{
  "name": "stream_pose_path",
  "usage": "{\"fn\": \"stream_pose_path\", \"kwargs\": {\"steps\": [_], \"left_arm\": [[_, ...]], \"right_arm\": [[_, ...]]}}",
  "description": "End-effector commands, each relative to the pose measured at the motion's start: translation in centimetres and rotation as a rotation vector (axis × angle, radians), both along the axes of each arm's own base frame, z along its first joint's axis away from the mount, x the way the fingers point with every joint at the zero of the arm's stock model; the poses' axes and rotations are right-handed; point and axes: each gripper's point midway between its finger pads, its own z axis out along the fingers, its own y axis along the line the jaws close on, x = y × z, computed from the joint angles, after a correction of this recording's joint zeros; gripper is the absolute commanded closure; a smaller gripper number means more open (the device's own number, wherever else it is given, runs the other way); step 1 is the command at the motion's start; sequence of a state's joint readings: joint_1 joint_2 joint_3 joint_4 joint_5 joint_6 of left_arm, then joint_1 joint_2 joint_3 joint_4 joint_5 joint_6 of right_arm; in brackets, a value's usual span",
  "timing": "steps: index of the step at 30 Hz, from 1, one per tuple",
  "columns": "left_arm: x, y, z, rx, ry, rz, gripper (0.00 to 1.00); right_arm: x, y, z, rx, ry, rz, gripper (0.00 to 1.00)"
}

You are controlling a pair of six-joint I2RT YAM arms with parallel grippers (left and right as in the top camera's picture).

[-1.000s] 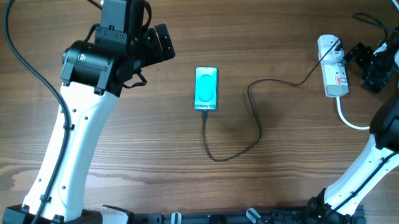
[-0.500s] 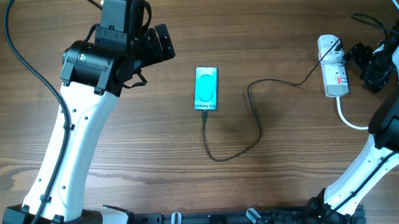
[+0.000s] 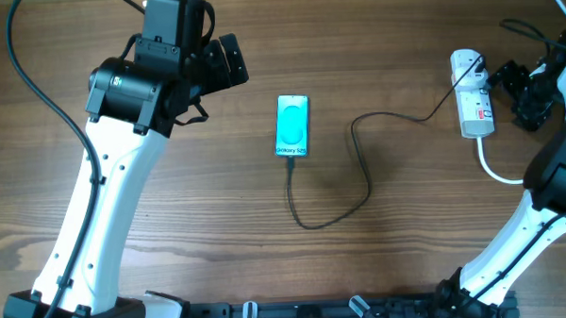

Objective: Plug charger to phone and switch on socket

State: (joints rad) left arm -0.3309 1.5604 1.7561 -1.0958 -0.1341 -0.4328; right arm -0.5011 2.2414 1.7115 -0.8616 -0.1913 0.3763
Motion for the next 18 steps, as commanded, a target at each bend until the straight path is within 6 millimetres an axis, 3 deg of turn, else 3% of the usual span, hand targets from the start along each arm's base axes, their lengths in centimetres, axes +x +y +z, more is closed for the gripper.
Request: {"fn": "stream_pose_path", "kwargs": {"steps": [1,14,18], "left_arm": [[0.1,0.2,-0.3,0.004,0.004,0.023,0.0],[0.1,0.2,-0.3,0.004,0.004,0.023,0.0],[0.1,0.2,-0.3,0.004,0.004,0.023,0.0]], "right_arm": [[-1.0,2.6,-2.9,0.095,0.067,0.047,0.0],[-1.4,3.7,-3.0,0.105,0.099,0.07,0.0],[-2.0,3.6,-2.0,0.11,0.112,0.043,0.0]]}}
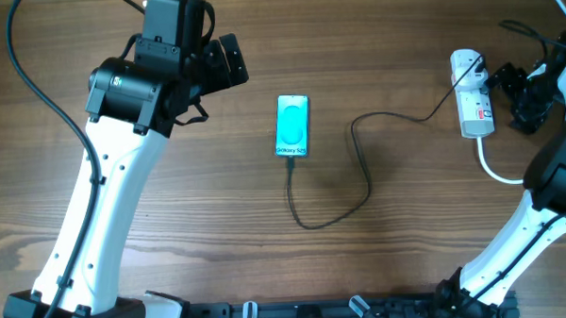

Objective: Plug charger to phone and switch on socket

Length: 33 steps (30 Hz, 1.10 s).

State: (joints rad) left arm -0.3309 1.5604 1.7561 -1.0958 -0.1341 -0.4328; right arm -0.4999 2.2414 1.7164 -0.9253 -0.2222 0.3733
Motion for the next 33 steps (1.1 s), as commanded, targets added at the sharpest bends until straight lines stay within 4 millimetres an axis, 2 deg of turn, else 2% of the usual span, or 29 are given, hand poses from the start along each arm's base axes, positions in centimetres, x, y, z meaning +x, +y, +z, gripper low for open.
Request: {"fn": "stream_pose_path", "kwargs": {"steps": [1,5,9,14,20,23,25,27,29,33], "left_arm": [[0.1,0.2,-0.3,0.004,0.004,0.023,0.0],[0.1,0.2,-0.3,0.004,0.004,0.023,0.0],[0.1,0.2,-0.3,0.004,0.004,0.023,0.0],[0.1,0.2,-0.3,0.004,0.004,0.023,0.0],[0.1,0.2,-0.3,0.004,0.004,0.023,0.0],[0.1,0.2,-0.3,0.004,0.004,0.023,0.0],[0.1,0.2,-0.3,0.004,0.004,0.023,0.0],[0.1,0.2,-0.3,0.004,0.004,0.023,0.0],[0.1,0.2,-0.3,0.004,0.004,0.023,0.0],[0.1,0.2,-0.3,0.004,0.004,0.023,0.0]], "right_arm": [[-1.2,2.3,-1.6,0.054,0.072,0.032,0.0],[-2.2,1.1,1.2,0.006,0.079,-0.031,0.0],[-3.6,0.3,5.0,-0.059,0.084,-0.077,0.0],[-5.1,1.3,10.1,-0.078,0.041,-0.08,0.0],[-7.9,3.6,17.5,-0.157,-0.093,-0.057,0.0],[-9.9,5.7,19.9,-0.228,-0.186,-0.027,0.0],[-11.3,8.2,20.9,-0.246,-0.273,0.026,0.0],[-12.1,10.4,21.6,-0.265,-0.363,0.113,0.0],[-14.1,13.6,22.5,-0.302,-0.49,0.205,0.0],[-18.0,16.8,22.8,-0.298,-0.612,0.255,0.0]]}}
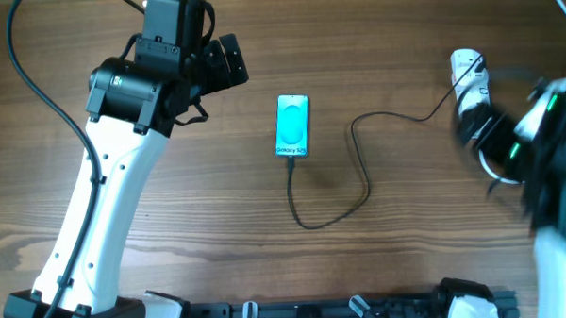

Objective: Plug charger to phone and switch on socket

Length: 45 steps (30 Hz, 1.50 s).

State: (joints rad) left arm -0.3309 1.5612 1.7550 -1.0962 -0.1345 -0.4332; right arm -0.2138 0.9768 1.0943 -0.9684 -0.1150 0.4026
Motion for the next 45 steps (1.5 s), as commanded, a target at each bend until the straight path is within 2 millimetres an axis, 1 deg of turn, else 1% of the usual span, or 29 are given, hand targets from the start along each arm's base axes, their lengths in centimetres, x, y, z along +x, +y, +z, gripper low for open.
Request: {"fn": "stream_pose_path", "kwargs": {"steps": [1,3,6,10,13,23,27,30,32,34,37,39,41,43,45], "left_arm": [[0.1,0.2,-0.3,0.003,0.002,0.022,0.0],[0.1,0.2,-0.3,0.003,0.002,0.022,0.0],[0.1,0.2,-0.3,0.003,0.002,0.023,0.0],[0.1,0.2,-0.3,0.003,0.002,0.022,0.0],[0.1,0.2,-0.3,0.003,0.002,0.022,0.0],[0.1,0.2,-0.3,0.003,0.002,0.023,0.0],[0.1,0.2,-0.3,0.003,0.002,0.022,0.0],[0.1,0.2,-0.3,0.003,0.003,0.023,0.0],[0.1,0.2,-0.3,0.003,0.002,0.022,0.0],[0.1,0.2,-0.3,0.003,0.002,0.022,0.0],[0.1,0.2,-0.3,0.003,0.002,0.022,0.0],[0.1,0.2,-0.3,0.003,0.002,0.023,0.0],[0.1,0.2,-0.3,0.003,0.002,0.023,0.0],[0.1,0.2,-0.3,0.003,0.002,0.022,0.0],[0.1,0.2,-0.3,0.003,0.002,0.022,0.0]], "right_arm": [[-4.0,2.5,-0.1,-0.011,-0.095,0.065,0.0],[-5.7,3.1,-0.3,-0.009,-0.128,0.074,0.0],[-7.0,3.3,-0.3,0.014,-0.18,0.046,0.0],[-8.3,3.5,-0.5,0.075,-0.182,-0.012,0.0],[-8.5,3.5,-0.8,0.084,-0.167,-0.02,0.0],[-8.5,3.4,-0.8,0.076,-0.163,-0.018,0.0],[-8.5,2.3,-0.8,0.022,-0.163,-0.055,0.0],[-8.2,2.4,-0.7,-0.026,-0.182,-0.002,0.0],[-7.4,2.4,-0.4,-0.073,-0.226,0.044,0.0],[-6.4,2.9,-0.3,-0.132,-0.294,0.13,0.0],[-5.3,4.7,-0.3,-0.227,-0.418,0.323,0.0],[-4.8,6.8,-0.4,-0.304,-0.529,0.5,0.0],[-4.3,8.1,-0.3,-0.368,-0.645,0.609,0.0],[-3.9,8.4,0.0,-0.421,-0.75,0.616,0.0],[-3.7,8.3,0.1,-0.454,-0.808,0.596,0.0]]}}
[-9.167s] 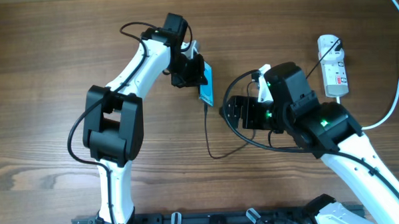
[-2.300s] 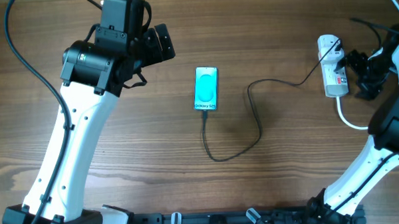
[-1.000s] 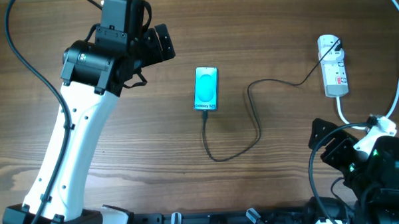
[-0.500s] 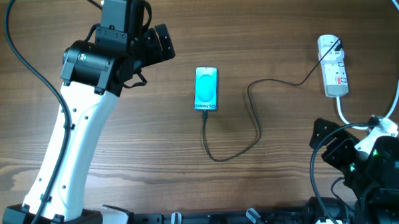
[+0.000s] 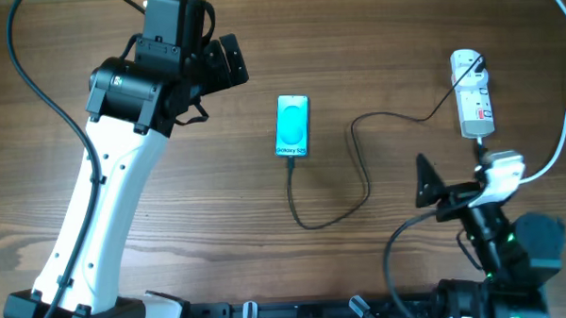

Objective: Plug charger to phone and switch on socket

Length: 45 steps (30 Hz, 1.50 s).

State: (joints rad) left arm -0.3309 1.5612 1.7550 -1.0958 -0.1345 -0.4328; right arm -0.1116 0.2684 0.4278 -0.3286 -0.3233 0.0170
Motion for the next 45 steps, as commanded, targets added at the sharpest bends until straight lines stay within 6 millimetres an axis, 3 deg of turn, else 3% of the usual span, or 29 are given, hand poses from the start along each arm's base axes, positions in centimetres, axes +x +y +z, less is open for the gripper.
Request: {"fn": "stream_pose_path", "kwargs": {"steps": [1,8,15,25,45], "left_arm": [[0.1,0.2,-0.3,0.003,0.003,0.022,0.0],[0.1,0.2,-0.3,0.003,0.003,0.022,0.0],[0.1,0.2,-0.3,0.003,0.003,0.022,0.0],[0.1,0.2,-0.3,0.003,0.003,0.022,0.0],[0.1,0.2,-0.3,0.003,0.003,0.022,0.0]], "right_arm": [[-0.5,1.6,-0.3,-0.121,-0.134,0.096,0.0],[-0.5,-1.0,-1.6,-0.021,-0.17,-0.092,0.0],[-0.1,-0.8,-3.3,-0.076,-0.179,-0.08,0.0],[1.0,-1.4,-6.6,0.033,-0.162,-0.127,0.0],[1.0,-1.8,-6.7,-0.125,-0.181,-0.139,0.0]]}}
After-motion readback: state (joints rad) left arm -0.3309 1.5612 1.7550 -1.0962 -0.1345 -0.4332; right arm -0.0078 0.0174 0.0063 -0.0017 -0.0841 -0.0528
